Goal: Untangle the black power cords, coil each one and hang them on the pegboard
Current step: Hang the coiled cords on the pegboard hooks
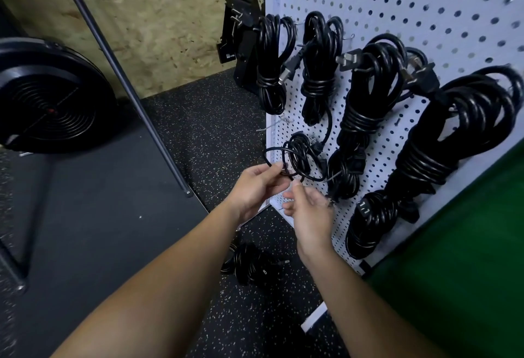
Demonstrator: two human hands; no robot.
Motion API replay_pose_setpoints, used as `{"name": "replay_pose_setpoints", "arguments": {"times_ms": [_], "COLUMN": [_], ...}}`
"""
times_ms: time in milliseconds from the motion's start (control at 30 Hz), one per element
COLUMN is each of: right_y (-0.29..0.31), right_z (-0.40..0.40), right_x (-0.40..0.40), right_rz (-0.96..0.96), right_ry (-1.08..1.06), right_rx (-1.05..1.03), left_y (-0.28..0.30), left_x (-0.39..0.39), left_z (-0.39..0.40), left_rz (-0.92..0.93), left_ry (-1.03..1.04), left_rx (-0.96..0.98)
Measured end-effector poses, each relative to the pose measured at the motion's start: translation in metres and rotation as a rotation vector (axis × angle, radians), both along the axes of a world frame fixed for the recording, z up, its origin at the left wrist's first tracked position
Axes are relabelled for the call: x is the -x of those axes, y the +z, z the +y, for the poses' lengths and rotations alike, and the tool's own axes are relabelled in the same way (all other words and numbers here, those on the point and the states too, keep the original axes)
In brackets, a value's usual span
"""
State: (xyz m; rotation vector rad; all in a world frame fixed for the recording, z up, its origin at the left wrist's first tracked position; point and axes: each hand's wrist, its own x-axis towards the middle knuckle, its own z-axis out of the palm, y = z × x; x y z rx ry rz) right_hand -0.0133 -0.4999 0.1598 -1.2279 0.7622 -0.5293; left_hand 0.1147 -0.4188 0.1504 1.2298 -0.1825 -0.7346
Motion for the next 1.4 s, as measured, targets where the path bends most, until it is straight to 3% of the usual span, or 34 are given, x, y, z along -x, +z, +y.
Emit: {"name": "replay_pose_setpoints", "arguments": {"times_ms": [200, 400, 633, 833, 1200, 1400], "right_y": [0.009, 0.009, -0.014, -0.039, -0.019, -0.015], "right_z": [0.000, -0.004, -0.019, -0.026, -0.017, -0.009], "right_x": [0.000, -0.009, -0.014, -0.003, 0.013, 0.012], "right_rz": [0.073, 0.007, 0.028, 0.075, -0.016, -0.041], "right_ry": [0.028, 0.044, -0.039, -0.063, 0.011, 0.023], "right_rx": [0.101, -0.015, -0.030, -0.017, 0.152, 0.101], "left_y": [0.005, 0.018, 0.007, -0.010, -0.027, -0.024], "left_x": [-0.007, -0.012, 0.003, 0.014, 0.028, 0.038], "left_z": [0.001, -0.029, -0.064, -0.063, -0.044, -0.031], "left_rz": [-0.167, -0.309, -0.731, -0.514, -0.393, -0.186], "left_ry": [0.066, 0.052, 0.153, -0.164, 0.033, -0.103], "left_rx": [-0.094, -0.217, -0.672, -0.593, -0.529, -0.333]}}
